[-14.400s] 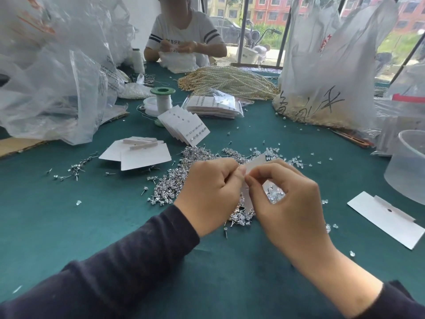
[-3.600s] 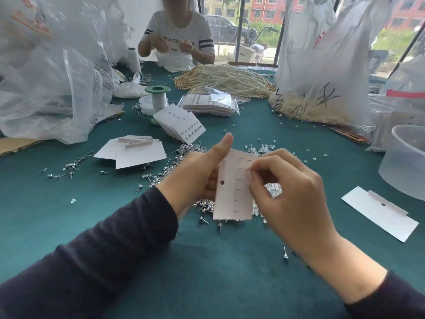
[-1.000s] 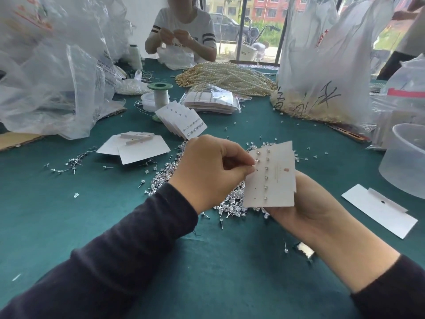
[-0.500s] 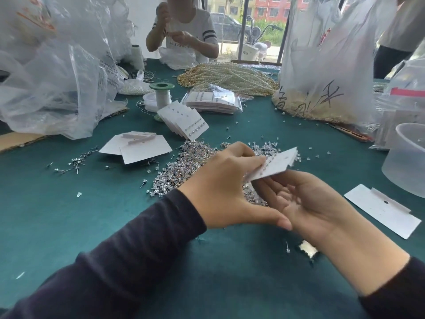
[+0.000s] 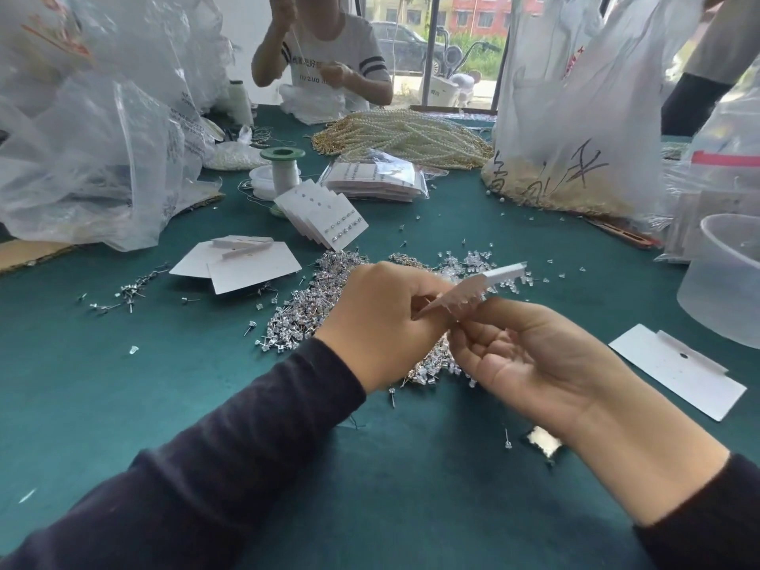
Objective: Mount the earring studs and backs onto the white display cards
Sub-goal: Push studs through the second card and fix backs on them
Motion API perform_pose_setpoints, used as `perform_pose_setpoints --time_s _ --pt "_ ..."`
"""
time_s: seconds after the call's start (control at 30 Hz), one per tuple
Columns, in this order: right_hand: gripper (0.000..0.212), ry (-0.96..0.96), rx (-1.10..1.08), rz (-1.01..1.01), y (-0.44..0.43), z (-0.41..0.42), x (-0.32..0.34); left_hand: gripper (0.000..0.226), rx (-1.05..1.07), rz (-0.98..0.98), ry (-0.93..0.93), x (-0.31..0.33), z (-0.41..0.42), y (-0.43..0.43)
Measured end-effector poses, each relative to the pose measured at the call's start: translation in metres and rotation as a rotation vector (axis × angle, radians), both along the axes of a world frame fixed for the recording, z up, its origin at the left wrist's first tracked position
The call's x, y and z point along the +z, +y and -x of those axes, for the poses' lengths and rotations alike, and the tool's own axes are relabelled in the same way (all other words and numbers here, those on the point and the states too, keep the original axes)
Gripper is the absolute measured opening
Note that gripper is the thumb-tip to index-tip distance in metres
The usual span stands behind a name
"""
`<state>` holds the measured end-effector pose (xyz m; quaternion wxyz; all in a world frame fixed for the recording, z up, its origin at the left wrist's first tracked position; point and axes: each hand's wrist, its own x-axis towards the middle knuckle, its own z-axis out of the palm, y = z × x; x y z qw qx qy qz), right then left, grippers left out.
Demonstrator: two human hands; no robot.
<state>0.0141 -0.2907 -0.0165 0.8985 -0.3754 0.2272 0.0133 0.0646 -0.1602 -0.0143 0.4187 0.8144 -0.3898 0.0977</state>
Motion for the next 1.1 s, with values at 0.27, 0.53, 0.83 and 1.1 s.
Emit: perform_pose_setpoints --time_s 0.27,0.53,0.83,1.1 --pt "0.014 -0.148 0.167 0.708 -0.013 0.007 0.012 0.006 0.056 0.424 0.53 0.002 -0.014 0.006" --pt "0.013 -0.184 0.329 1.792 -0.046 0.006 0.013 0.002 0.036 0.769 1.035 0.008 -0.022 0.01" --pt "0.033 -0.272 0.378 2.07 -0.041 -0.011 -0.017 0.007 0.03 0.778 1.102 0.01 -0.022 0.01" --pt "0.013 -0.324 0.338 2.125 -0.042 -0.011 -0.013 0.002 0.049 0.732 1.097 0.01 -0.02 0.01"
